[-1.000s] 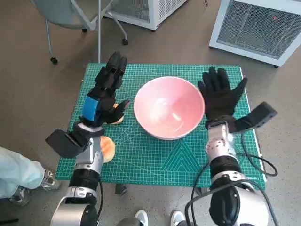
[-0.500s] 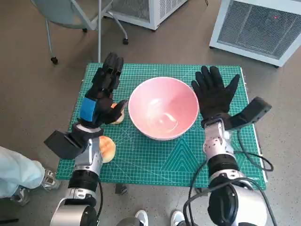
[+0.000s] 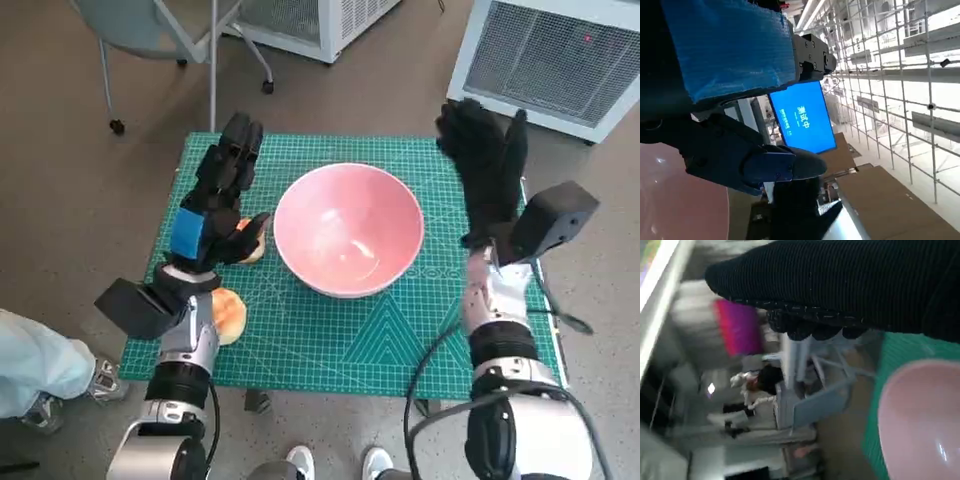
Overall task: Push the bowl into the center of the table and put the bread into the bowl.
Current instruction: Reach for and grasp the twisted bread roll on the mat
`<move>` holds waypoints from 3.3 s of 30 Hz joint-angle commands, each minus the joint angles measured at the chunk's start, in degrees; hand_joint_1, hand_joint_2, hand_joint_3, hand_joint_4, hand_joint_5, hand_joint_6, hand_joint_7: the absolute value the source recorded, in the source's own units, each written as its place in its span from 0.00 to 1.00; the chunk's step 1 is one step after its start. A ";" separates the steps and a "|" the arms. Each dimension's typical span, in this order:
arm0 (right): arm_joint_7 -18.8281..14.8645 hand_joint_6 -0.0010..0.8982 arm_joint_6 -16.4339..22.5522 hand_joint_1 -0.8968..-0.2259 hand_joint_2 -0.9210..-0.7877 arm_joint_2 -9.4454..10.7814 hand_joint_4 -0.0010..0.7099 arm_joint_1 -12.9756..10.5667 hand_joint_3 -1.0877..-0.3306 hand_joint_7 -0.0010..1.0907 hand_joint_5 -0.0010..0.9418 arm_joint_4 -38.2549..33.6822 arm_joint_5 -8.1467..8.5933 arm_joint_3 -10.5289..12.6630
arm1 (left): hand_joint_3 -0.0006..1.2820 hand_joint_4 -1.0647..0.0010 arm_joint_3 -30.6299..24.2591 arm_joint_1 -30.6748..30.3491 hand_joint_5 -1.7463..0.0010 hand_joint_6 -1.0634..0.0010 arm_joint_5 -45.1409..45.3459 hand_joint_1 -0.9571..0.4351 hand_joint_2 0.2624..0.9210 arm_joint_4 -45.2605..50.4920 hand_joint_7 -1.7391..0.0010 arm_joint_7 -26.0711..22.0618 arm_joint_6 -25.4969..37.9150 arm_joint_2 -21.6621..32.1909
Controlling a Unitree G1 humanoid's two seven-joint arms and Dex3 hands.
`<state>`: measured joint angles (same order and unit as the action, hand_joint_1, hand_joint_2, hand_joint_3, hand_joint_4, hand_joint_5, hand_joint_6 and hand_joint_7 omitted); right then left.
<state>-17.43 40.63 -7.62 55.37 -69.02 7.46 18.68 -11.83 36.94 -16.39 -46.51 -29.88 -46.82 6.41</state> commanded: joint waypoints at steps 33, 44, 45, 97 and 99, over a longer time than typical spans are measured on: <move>-3.20 0.00 4.44 0.21 0.00 -2.21 0.18 -18.96 0.36 0.44 0.00 33.04 -0.79 -11.65 | 0.29 0.93 4.28 4.44 1.00 0.85 2.70 0.18 1.00 3.17 1.00 -1.95 -0.12 1.73; -1.44 0.00 4.69 0.19 0.00 -1.82 0.18 -19.38 0.36 0.41 0.00 33.22 -2.22 -12.98 | 0.25 0.93 6.16 6.44 1.00 0.86 17.16 0.20 1.00 6.00 1.00 1.75 5.94 17.01; -1.23 0.00 4.75 0.18 0.00 -1.76 0.18 -19.48 0.36 0.41 0.00 33.29 -2.37 -13.12 | 0.18 0.93 6.46 6.54 1.00 0.86 18.62 0.22 1.00 6.67 1.00 1.83 8.04 18.81; 1.41 0.00 6.96 0.24 0.00 -0.77 0.15 -20.23 0.31 0.36 0.00 31.65 -3.00 -15.17 | 0.00 0.88 35.90 14.81 0.99 0.76 53.74 0.55 0.73 -10.18 1.00 12.85 42.72 23.37; 1.37 0.00 6.96 0.24 0.00 -0.73 0.15 -20.29 0.31 0.35 0.00 31.62 -2.90 -15.17 | 0.00 0.86 36.50 15.64 0.99 0.76 53.95 0.56 0.73 -12.92 1.00 13.80 42.25 22.56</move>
<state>-15.58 48.16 -8.58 36.65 -36.48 4.30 3.81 23.76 49.71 36.71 -55.59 -17.83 -3.47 30.31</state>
